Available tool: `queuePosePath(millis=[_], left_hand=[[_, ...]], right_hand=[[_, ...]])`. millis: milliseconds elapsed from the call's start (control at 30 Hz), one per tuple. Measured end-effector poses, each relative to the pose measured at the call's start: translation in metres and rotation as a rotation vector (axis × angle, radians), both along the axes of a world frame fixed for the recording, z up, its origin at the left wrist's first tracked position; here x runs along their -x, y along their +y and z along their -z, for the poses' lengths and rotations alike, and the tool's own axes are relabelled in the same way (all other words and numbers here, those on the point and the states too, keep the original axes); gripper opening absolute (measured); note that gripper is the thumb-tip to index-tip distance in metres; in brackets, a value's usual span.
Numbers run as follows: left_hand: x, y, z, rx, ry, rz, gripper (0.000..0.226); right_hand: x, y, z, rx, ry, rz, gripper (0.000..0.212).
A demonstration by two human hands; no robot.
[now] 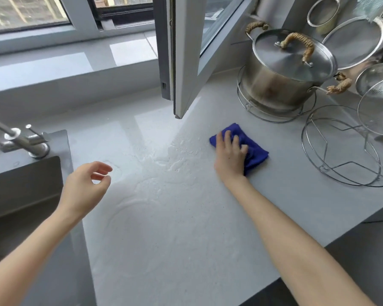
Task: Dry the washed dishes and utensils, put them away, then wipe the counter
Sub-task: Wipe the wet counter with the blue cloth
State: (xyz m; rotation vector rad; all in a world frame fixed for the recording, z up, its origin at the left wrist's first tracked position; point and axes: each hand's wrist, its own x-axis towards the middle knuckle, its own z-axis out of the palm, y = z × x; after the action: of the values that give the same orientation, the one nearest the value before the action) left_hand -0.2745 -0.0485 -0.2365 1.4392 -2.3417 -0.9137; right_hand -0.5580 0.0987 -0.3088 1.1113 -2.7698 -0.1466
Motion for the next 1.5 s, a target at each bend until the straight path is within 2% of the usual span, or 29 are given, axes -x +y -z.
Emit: queuePosePath(millis=[100,233,267,333,433,500,567,600,667,700,767,833,867,933,1100,1233,1333,1400,1500], left_hand=[[-0.01,0.008,-0.003,-0.005,0.008,-0.016,0.016],[-0.028,0.017,-0.01,0.014,0.016,-0.028,0.017],[-0.034,0.019,-0.012,0.009,0.016,-0.035,0.018],[-0.046,0.02,-0.016,0.002,0.015,-0.037,0.019],[-0.066,0.021,-0.021,-0.007,0.038,-0.044,0.019],[-0.081,0.024,-0.023,-0.005,0.046,-0.054,0.019],[-0.096,0.027,-0.023,-0.01,0.061,-0.07,0.018],[-0.102,0.03,-0.023,-0.015,0.067,-0.075,0.018],[-0.113,0.035,-0.022,-0.029,0.072,-0.079,0.017],[-0.118,0.037,-0.021,-0.032,0.075,-0.08,0.017],[-0.126,0.042,-0.016,-0.028,0.075,-0.078,0.016],[-0.134,0.047,-0.01,-0.03,0.073,-0.086,0.016],[-0.137,0.05,-0.007,-0.036,0.076,-0.091,0.016],[-0.143,0.056,-0.001,-0.048,0.084,-0.1,0.017],[-0.158,0.077,0.005,-0.08,0.093,-0.128,0.015],[-0.173,0.088,-0.001,-0.071,0.106,-0.143,0.015],[-0.187,0.089,-0.007,-0.053,0.137,-0.162,0.016],[-0.197,0.089,-0.011,-0.042,0.153,-0.172,0.017],[-0.215,0.087,-0.015,-0.031,0.162,-0.202,0.017]], right_hand=[[-0.088,-0.034,0.002,-0.019,-0.076,-0.263,0.042],[-0.184,-0.052,-0.012,0.107,-0.172,-0.519,0.034],[-0.194,-0.049,-0.02,0.22,-0.248,-0.494,0.037],[-0.195,-0.04,-0.039,0.586,-0.536,-0.385,0.045],[-0.166,-0.004,-0.074,0.953,-0.962,-0.022,0.036],[-0.132,0.033,-0.091,1.124,-1.014,0.104,0.032],[-0.095,0.077,-0.101,1.192,-0.983,0.181,0.029],[-0.077,0.102,-0.1,1.168,-0.948,0.232,0.027],[-0.046,0.151,-0.085,0.94,-0.723,0.282,0.027],[-0.035,0.172,-0.076,0.796,-0.693,0.316,0.038],[-0.022,0.2,-0.055,0.413,-0.594,0.433,0.078],[-0.022,0.204,-0.034,0.215,-0.455,0.458,0.103],[-0.025,0.201,-0.025,0.204,-0.42,0.456,0.106],[-0.04,0.188,-0.013,0.217,-0.341,0.425,0.1],[-0.135,0.142,0.012,0.287,-0.186,0.051,0.059],[-0.239,0.067,0.004,0.39,-0.346,-0.245,0.046],[-0.282,0.013,-0.009,0.425,-0.366,-0.404,0.041],[-0.296,-0.004,-0.021,0.501,-0.415,-0.447,0.053],[-0.274,0.012,-0.047,0.741,-0.562,-0.317,0.045]])
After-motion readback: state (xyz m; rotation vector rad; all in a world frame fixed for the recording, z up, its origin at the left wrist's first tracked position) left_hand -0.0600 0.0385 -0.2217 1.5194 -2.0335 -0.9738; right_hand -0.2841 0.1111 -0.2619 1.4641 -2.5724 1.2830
